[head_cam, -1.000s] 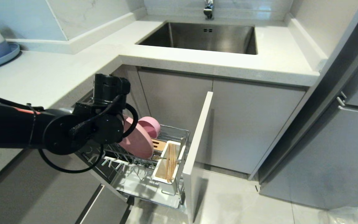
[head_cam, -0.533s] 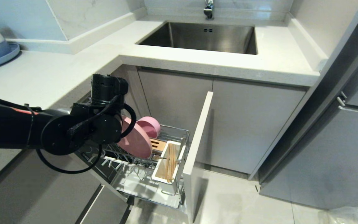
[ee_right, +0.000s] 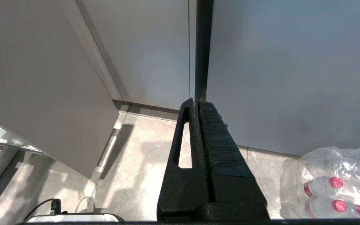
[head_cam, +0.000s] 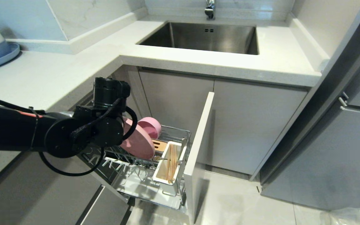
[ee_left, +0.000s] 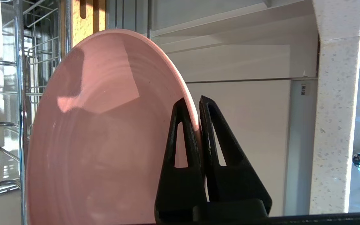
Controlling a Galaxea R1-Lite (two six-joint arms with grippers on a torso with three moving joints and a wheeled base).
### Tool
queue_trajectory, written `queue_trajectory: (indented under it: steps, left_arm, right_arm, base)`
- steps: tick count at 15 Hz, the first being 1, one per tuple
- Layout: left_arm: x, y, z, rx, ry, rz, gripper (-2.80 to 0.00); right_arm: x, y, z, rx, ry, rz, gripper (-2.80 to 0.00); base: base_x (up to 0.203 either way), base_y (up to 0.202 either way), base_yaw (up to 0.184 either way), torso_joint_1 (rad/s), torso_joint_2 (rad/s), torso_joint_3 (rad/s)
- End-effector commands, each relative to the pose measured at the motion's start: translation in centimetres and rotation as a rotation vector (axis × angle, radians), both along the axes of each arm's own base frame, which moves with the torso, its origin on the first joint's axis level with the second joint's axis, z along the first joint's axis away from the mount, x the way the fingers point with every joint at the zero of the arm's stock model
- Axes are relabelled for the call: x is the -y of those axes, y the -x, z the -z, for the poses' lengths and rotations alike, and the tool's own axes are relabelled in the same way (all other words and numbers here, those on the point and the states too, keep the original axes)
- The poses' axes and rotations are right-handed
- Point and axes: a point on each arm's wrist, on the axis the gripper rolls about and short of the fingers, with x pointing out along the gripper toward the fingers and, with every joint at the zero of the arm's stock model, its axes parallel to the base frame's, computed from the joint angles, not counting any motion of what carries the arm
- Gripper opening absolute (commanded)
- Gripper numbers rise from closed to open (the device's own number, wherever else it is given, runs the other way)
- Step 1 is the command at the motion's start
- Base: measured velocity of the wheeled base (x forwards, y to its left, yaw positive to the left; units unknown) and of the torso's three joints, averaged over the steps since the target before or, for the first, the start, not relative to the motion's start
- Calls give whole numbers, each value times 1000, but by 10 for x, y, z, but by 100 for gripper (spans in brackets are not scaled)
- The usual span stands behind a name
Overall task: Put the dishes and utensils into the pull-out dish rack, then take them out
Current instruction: Pick up the plate and place it in the cupboard
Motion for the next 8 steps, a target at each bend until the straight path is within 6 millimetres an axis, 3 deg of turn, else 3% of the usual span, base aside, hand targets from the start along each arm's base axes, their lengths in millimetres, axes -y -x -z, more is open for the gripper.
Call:
queue_trajectory:
  steps: [1,8]
  left_arm:
    - [0,-1,2,2,6,-6,-280]
    - [3,-7,14,-32,-14,-5,-280]
  right_arm:
    - [0,0,0,-1,-1,0,-280]
    - [0,0,0,-1,-1,0,-280]
  base:
    - [0,0,0,0,0,0]
    - [0,0,0,0,0,0]
